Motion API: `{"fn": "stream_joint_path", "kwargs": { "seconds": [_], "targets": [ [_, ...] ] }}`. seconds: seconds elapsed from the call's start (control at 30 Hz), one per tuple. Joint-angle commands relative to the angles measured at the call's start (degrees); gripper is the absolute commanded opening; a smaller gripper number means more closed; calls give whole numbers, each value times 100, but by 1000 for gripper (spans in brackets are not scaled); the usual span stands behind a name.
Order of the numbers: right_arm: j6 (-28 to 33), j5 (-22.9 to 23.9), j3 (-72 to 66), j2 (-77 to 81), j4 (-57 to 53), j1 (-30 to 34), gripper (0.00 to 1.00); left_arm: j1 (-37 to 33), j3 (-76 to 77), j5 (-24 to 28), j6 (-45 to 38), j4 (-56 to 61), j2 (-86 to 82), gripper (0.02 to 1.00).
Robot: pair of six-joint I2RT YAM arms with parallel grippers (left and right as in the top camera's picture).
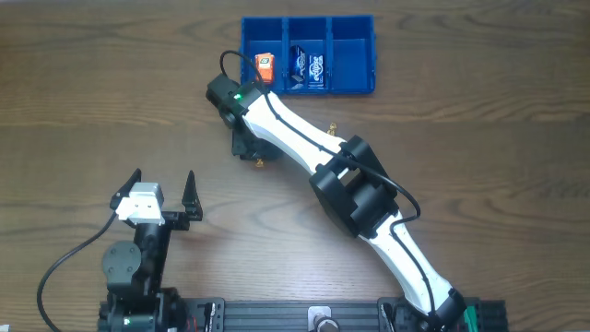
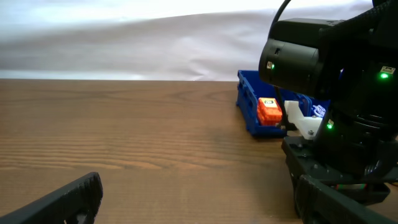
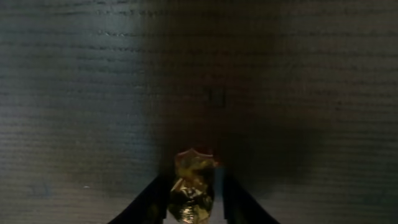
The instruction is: Sort Candies Into Trays
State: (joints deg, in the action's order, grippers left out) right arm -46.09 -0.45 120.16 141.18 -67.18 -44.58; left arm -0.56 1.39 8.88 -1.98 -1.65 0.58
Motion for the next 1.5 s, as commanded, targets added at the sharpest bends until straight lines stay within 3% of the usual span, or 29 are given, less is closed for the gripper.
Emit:
{"fn": "stream_joint_path", "kwargs": {
  "seconds": [0.03,0.17,0.43,0.6,0.83,1.1,1.5],
  "targets": [
    [-17,85,-20,168,7,-7,229,20,-111,103,-85,-195,-33,998],
    [-17,146,-20,168,7,-7,152,22,-111,103,-85,-195,-33,998],
    [140,247,-9,-26,138,-4,117,22,-111,103,-85,-195,-33,998],
    [603,1003,-9,-1134,48,168,117,22,-111,103,-85,-195,-33,998],
    [1414,1832,-9,-2293,350,1045,121,20,-111,103,-85,-195,-33,998],
    [2328,1742,-9,-2247,1384,2273,121,20,-111,103,-85,-195,-33,998],
    [2564,1561,-9,-1447,1956,2645,121,22,-111,103,-85,-195,-33,998]
  ]
}}
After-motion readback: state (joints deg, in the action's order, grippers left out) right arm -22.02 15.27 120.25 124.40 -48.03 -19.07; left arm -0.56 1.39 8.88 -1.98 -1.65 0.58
